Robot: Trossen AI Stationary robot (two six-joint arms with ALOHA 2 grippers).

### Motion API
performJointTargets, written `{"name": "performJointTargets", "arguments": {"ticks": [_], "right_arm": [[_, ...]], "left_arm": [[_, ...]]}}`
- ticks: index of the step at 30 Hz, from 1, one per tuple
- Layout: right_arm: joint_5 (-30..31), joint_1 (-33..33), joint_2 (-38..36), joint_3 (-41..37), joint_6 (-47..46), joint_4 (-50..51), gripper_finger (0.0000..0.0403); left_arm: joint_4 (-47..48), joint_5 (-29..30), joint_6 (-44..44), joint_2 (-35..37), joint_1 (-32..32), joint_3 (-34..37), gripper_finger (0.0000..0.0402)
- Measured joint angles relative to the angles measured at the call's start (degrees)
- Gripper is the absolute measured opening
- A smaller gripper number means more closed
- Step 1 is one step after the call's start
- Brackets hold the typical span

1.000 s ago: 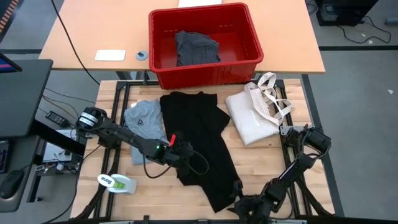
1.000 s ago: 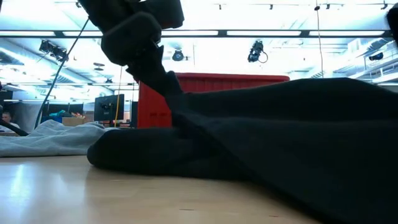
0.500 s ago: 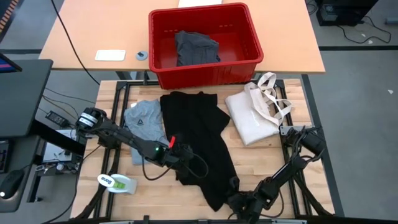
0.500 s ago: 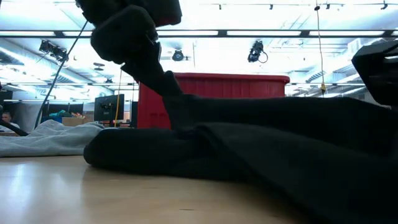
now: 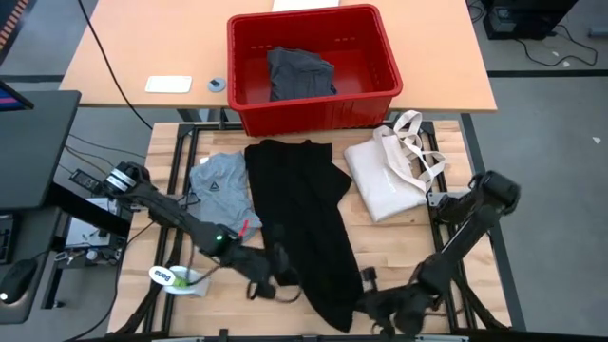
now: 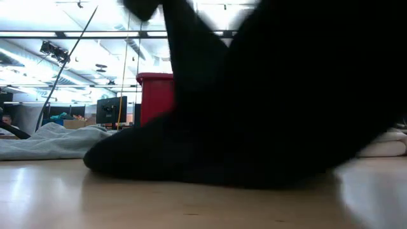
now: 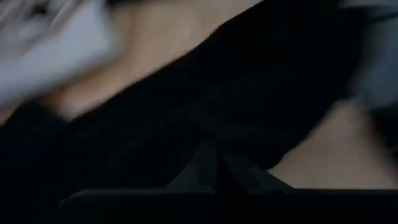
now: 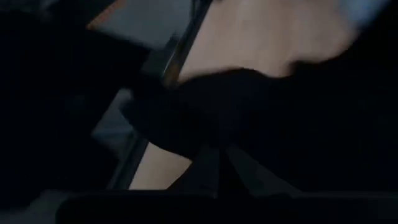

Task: Fold Laundry from Bin
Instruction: Fold the black shirt

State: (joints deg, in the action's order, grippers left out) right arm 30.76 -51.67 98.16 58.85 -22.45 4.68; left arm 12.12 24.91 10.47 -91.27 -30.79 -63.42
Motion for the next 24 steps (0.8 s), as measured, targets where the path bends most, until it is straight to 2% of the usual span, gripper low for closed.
{"name": "performJointTargets", "arguments": {"ticks": [2, 5, 12, 16, 20, 24], "right_arm": [[4.5, -1.13, -4.4, -0.11, 0.83, 1.85, 0.0009], [9.12, -2.58, -10.73, -0.07, 1.63, 1.95, 0.0009], [9.52, -4.14, -17.79, -0.04, 1.49, 1.99, 0.0009], [5.13, -5.18, -19.34, -0.04, 4.23, 3.06, 0.0009], [-2.72, -5.79, -20.3, -0.04, 10.18, 3.35, 0.0011], [-11.18, -5.8, -21.26, -0.04, 8.99, 2.14, 0.0012]], "left_arm": [[-4.67, -3.22, -4.1, 1.51, -1.71, -0.05, 0.0002], [-7.35, -4.0, -8.11, 3.21, -4.22, -0.11, 0.0002], [-10.19, -3.83, -9.25, 5.33, -7.73, -0.09, 0.0002], [-14.77, -4.06, -11.51, 5.74, -10.55, -0.85, 0.0002], [-15.27, -4.27, -13.13, 5.74, -12.68, -4.63, 0.0002], [-16.24, -4.32, -11.14, 5.82, -13.57, -7.77, 0.0002]]}}
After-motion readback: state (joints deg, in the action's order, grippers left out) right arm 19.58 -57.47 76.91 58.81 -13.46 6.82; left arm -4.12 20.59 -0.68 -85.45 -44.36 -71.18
